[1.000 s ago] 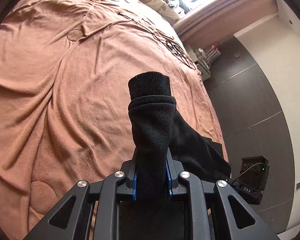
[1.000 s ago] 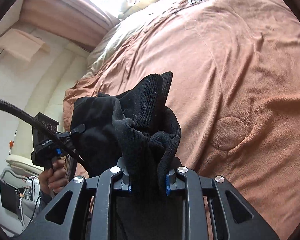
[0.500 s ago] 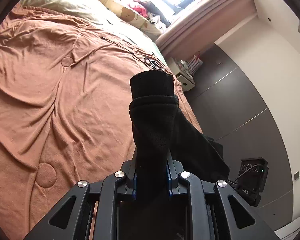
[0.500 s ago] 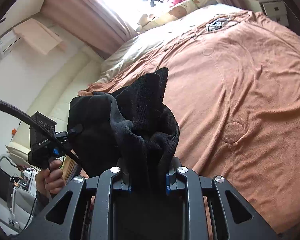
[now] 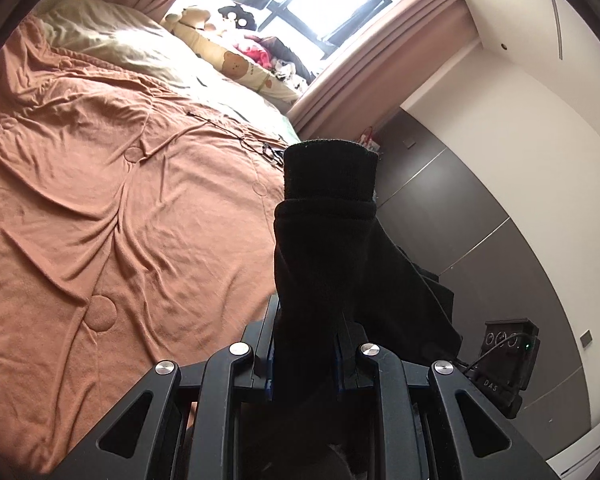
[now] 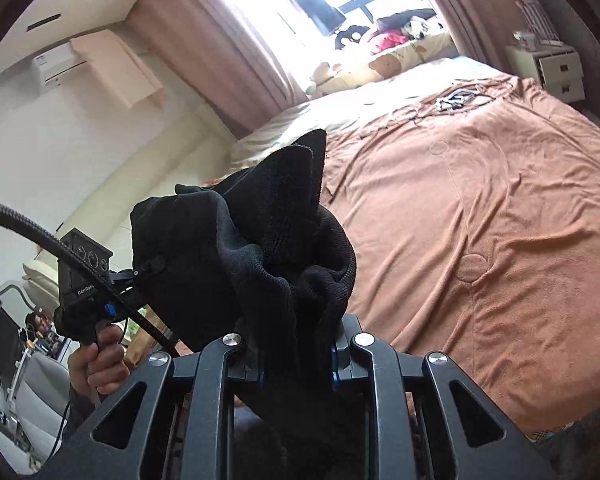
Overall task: Fold small clothes
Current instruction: 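Lift the held bundle with both tools and carry it toward the headboard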
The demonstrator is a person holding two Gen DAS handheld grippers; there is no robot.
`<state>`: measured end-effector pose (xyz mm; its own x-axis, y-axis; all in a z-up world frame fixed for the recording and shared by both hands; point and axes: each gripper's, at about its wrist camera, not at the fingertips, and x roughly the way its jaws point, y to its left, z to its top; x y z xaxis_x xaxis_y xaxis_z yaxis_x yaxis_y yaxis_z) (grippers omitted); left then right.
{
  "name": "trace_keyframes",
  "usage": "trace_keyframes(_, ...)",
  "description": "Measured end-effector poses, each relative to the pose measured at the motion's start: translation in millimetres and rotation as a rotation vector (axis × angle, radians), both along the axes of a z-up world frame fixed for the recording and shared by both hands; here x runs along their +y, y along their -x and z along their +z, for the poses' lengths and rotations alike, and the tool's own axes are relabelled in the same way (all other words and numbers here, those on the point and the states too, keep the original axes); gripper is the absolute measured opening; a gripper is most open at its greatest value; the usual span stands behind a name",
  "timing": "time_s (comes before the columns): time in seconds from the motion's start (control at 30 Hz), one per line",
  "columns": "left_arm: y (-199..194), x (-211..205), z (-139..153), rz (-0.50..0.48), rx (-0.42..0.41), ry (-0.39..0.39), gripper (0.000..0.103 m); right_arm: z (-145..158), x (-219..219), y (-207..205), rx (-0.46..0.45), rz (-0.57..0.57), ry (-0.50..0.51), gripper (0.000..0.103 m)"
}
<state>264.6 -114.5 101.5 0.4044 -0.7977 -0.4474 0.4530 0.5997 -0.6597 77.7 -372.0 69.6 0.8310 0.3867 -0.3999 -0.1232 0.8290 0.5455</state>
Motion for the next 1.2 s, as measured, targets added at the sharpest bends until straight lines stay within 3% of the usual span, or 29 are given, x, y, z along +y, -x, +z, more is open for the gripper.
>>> trace_keyframes(0.3,76,34,63,0.039,-0.130,0.040,0.021,42,31,82,-0.118,0.030,0.047,0.018)
trace_keyframes(0.6,152,73,115,0.078,-0.252,0.061,0.021,59,58,146,-0.197,0.065,0.074,0.018)
trace_keyframes(1.0,219,126,147,0.130,-0.356,0.089,0.021,68,88,159,-0.262,0.110,0.130,0.018)
trace_keyframes(1.2,236,165,150,0.164,-0.397,0.119,0.021,70,113,144,-0.265,0.154,0.170,0.018)
